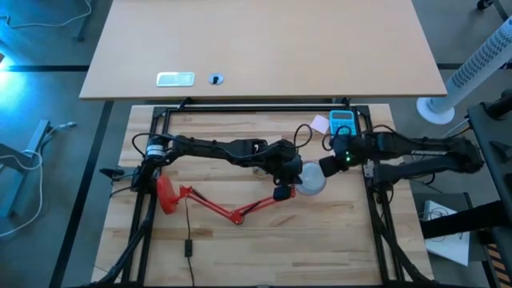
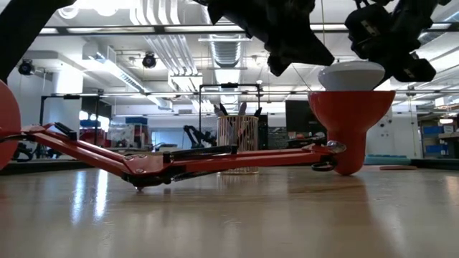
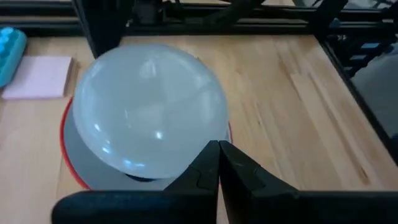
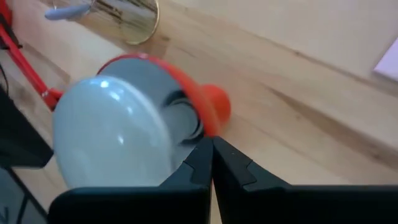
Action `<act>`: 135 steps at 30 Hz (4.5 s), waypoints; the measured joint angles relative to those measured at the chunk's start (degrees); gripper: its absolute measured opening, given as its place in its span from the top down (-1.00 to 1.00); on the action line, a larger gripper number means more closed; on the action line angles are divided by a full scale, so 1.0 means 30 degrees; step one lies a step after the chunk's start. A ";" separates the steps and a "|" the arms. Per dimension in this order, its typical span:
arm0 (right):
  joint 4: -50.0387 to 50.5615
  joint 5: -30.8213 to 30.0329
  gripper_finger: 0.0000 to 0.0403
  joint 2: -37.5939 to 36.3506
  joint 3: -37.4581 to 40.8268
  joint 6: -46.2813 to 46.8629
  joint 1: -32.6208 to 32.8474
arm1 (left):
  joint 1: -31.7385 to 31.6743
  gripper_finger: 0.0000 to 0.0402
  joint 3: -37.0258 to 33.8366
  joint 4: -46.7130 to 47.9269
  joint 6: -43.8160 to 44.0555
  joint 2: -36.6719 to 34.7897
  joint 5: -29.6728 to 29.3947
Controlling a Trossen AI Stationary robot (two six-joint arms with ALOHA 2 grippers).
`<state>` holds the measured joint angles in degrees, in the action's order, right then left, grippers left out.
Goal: Screw lightbulb
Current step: Remove the light bulb from the lamp
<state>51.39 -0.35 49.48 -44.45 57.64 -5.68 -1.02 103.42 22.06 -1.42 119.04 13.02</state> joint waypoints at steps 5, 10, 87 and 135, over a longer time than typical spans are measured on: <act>0.1279 0.0113 1.00 -0.1029 -0.0330 -0.0247 -0.0159 | -0.0315 1.00 0.0233 0.2496 0.0174 -0.0260 -0.0020; 0.2241 0.0272 1.00 -0.1709 -0.0485 0.1203 0.1114 | -0.1437 1.00 0.0542 0.2939 -0.0358 -0.0437 -0.0443; 0.1431 -0.1245 1.00 -0.0270 -0.1123 0.3616 0.3773 | 0.0417 1.00 0.1807 0.4857 0.1011 0.0799 -0.2551; 0.1293 -0.1286 1.00 0.2663 -0.1559 0.9421 1.0568 | -0.0374 1.00 0.1770 0.2447 -0.0841 0.0585 -0.2669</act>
<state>55.27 -4.21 57.47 -49.12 85.90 26.03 -2.14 108.73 29.40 -3.95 120.80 5.01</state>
